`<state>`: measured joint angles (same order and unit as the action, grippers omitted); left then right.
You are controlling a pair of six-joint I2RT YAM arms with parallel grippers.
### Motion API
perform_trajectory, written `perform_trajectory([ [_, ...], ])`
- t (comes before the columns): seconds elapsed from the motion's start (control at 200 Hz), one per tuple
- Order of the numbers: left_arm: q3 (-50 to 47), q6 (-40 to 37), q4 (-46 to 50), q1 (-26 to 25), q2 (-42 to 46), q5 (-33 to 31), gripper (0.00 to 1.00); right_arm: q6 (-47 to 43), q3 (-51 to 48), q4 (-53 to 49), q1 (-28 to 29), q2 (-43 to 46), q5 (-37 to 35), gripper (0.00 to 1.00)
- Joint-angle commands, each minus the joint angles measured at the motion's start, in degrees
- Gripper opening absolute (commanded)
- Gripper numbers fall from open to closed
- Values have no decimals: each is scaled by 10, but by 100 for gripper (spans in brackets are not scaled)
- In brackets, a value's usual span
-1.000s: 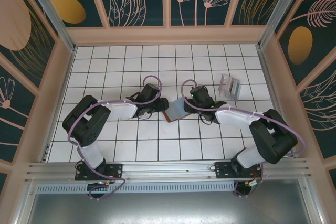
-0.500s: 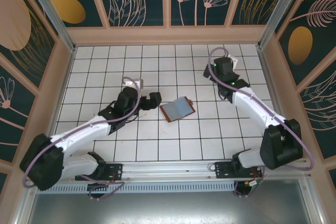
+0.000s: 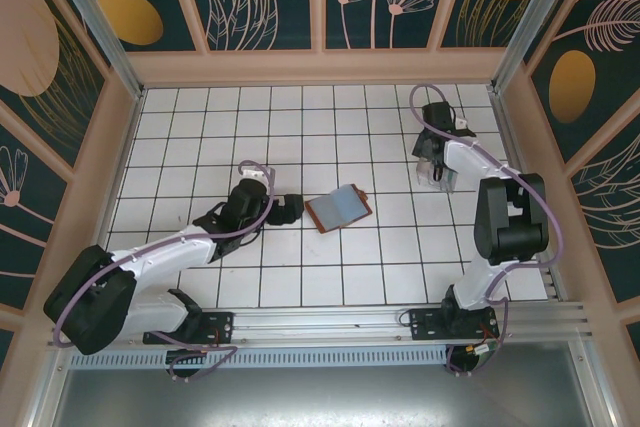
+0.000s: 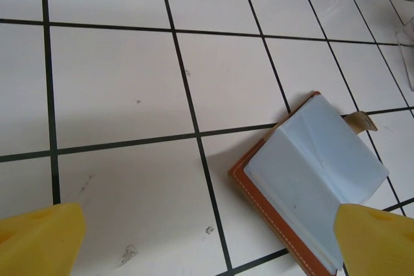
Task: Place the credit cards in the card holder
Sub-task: Pick up the credit card from the storage box.
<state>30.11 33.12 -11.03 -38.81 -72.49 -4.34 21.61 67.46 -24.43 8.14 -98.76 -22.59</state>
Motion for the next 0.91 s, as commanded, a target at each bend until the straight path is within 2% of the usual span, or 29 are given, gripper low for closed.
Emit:
perform_trajectory([
  [0.0,-1,-22,-28,-3,3,5,99,-5,3,-15,-8,2,-33,88],
  [0.235,17,-27,-15,-3,-11,-4,99,8,-19,-9,-11,-4,-51,76],
  [0.395,21,-24,-1,-3,-15,-11,99,4,-25,3,-13,12,-34,76],
  [0.661,22,-24,1,-3,-6,-17,99,-21,-27,36,-9,38,40,78],
  [0.901,29,-23,-3,-3,-20,-7,99,-25,-35,36,-11,5,26,79],
])
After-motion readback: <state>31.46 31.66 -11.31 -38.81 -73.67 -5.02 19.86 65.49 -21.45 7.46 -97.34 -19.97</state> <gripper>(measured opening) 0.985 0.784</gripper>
